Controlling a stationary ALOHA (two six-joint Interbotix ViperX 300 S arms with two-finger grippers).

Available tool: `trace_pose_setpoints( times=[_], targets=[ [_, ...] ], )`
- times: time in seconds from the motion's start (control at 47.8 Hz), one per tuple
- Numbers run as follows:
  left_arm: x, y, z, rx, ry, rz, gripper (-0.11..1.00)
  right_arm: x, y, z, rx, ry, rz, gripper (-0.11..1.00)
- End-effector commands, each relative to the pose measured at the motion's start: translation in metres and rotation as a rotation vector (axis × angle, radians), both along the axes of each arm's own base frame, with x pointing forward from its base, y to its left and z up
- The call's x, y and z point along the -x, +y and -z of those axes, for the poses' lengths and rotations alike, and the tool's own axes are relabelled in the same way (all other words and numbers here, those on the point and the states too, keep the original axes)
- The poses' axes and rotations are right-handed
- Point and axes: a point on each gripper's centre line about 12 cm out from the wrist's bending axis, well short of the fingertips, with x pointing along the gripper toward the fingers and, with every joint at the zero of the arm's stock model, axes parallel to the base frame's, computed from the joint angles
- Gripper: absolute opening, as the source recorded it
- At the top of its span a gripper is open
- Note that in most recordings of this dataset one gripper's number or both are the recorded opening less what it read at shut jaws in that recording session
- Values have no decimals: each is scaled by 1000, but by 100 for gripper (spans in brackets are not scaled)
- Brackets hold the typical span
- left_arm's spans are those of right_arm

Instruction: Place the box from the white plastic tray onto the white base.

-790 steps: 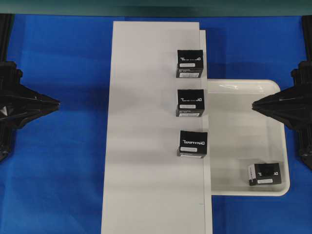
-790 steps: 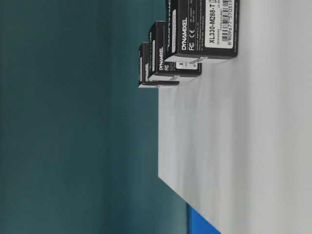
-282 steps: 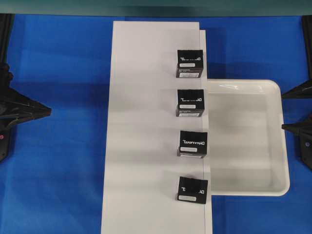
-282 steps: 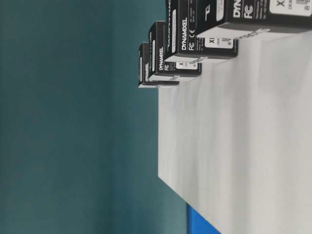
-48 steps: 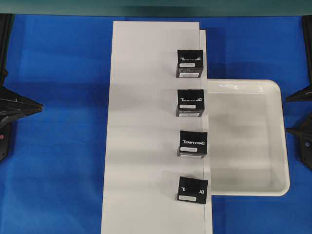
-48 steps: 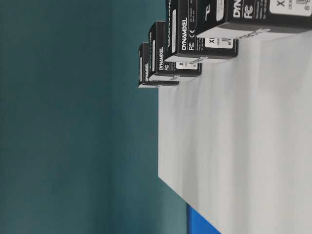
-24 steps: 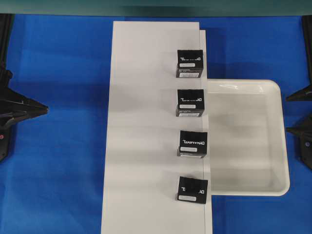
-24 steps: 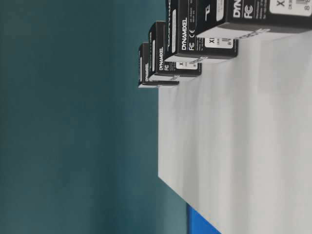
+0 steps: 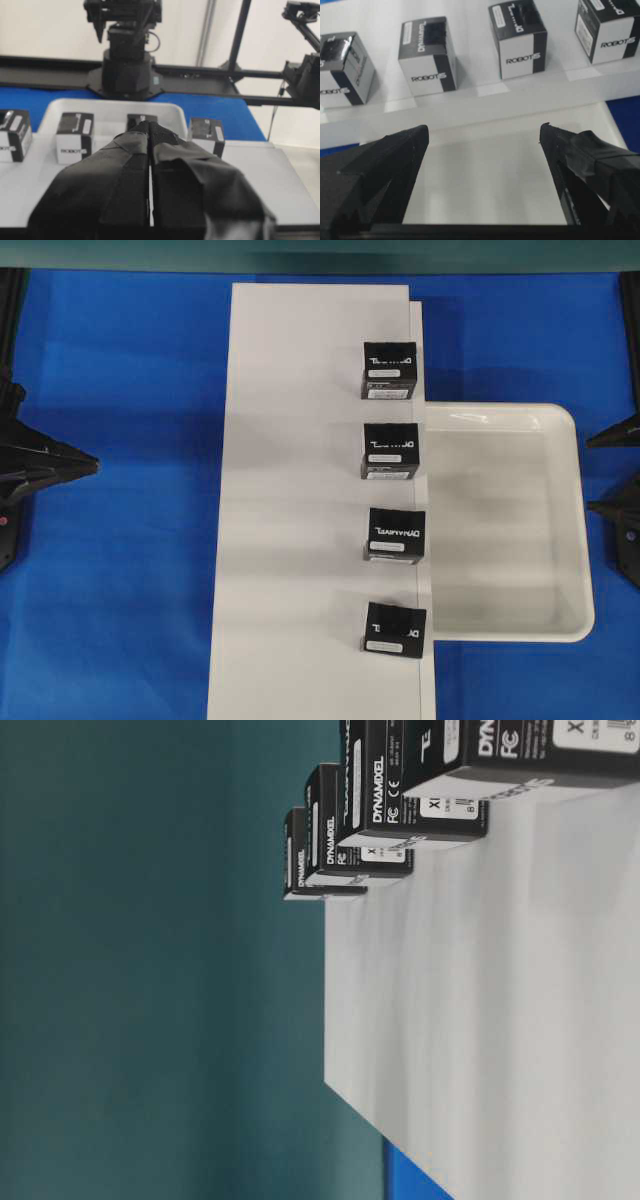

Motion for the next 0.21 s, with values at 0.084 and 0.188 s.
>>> trace_pose_setpoints(
  times=[0.084, 0.188],
  targets=[
    [-2, 0, -4, -4, -8, 0, -3, -1, 0, -3, -5, -10, 4, 98],
    [-2, 0, -3, -4, -6, 0, -3, -1, 0, -3, -4, -6, 4, 98]
  ],
)
